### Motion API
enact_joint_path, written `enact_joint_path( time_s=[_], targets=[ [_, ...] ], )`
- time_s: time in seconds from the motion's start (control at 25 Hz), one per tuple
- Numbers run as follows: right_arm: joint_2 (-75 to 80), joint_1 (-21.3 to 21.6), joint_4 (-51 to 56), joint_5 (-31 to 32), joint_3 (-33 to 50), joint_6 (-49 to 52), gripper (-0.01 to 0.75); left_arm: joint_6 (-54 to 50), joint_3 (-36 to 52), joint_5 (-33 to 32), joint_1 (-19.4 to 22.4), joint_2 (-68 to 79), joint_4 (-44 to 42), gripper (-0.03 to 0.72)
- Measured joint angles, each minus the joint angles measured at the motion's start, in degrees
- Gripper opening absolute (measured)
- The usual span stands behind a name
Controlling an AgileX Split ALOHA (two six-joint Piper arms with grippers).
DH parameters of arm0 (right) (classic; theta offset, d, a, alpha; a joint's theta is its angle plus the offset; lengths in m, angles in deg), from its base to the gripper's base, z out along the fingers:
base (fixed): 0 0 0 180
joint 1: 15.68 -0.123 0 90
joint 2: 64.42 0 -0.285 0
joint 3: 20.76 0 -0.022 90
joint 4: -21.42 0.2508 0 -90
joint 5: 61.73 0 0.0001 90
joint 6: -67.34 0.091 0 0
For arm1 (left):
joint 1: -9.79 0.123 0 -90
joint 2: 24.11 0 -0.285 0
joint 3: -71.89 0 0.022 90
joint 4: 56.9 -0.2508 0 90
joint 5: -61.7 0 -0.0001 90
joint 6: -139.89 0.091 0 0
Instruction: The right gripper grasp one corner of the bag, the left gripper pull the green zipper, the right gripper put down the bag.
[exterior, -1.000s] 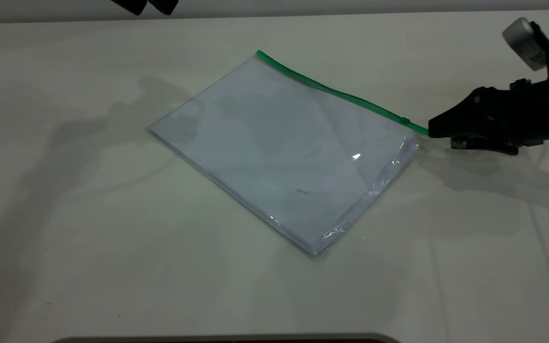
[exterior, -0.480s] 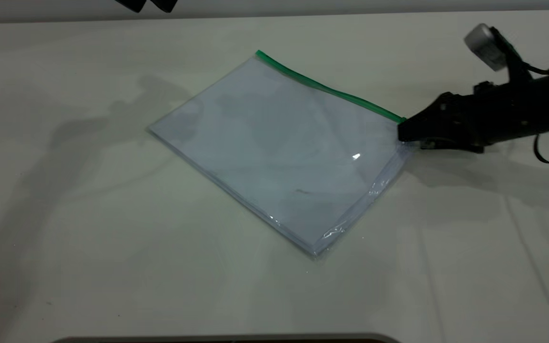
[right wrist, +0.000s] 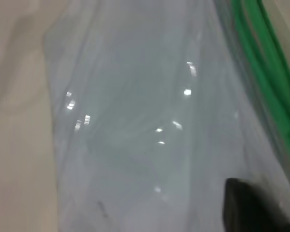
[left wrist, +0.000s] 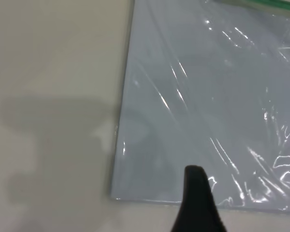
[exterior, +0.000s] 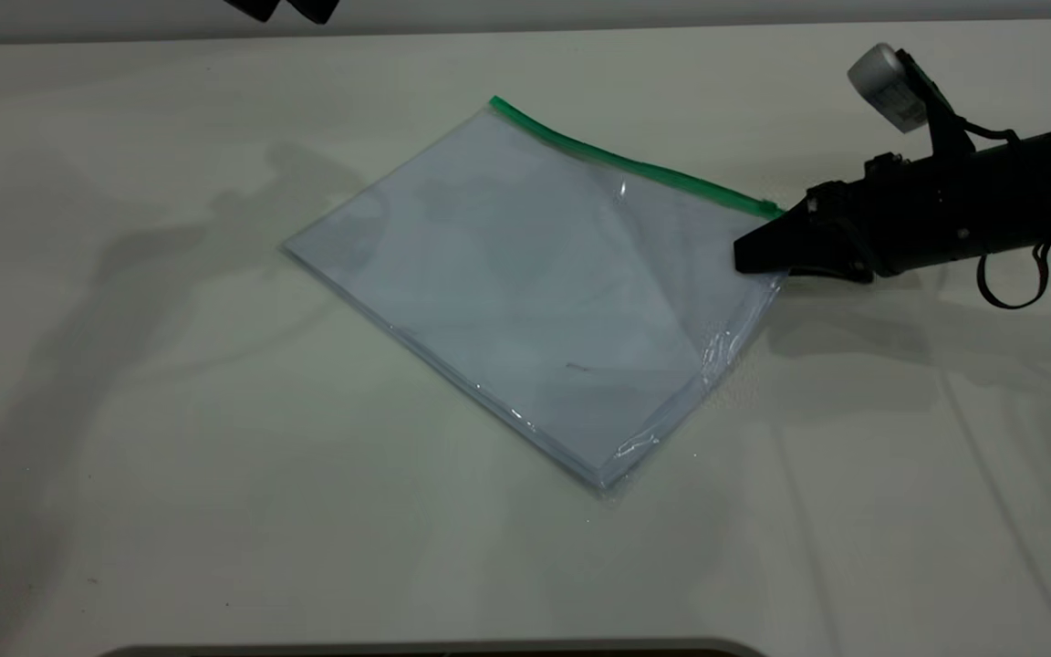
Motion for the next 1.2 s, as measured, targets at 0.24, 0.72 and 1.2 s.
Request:
enact_joint_path(
  time_s=[0.24,0.72,1.2],
  targets=[
    [0.00,0.00,-3.17,4.29,-2.52,-1.96,0.033,11.78,0.00,0.49,-0.61,0.00,2.59,0.589],
    [0.05,-8.32,-20.43,6.76,-15.35,8.66,0.033,20.80,-8.31,-4.24,-8.02,4.88,5.80,0.589],
    [0.43,-13.36,-29.76,7.90,-27.99,15.78,0.033,29.82,-21.12,-19.51,-8.27,16.18,5.49,0.589]
  ],
)
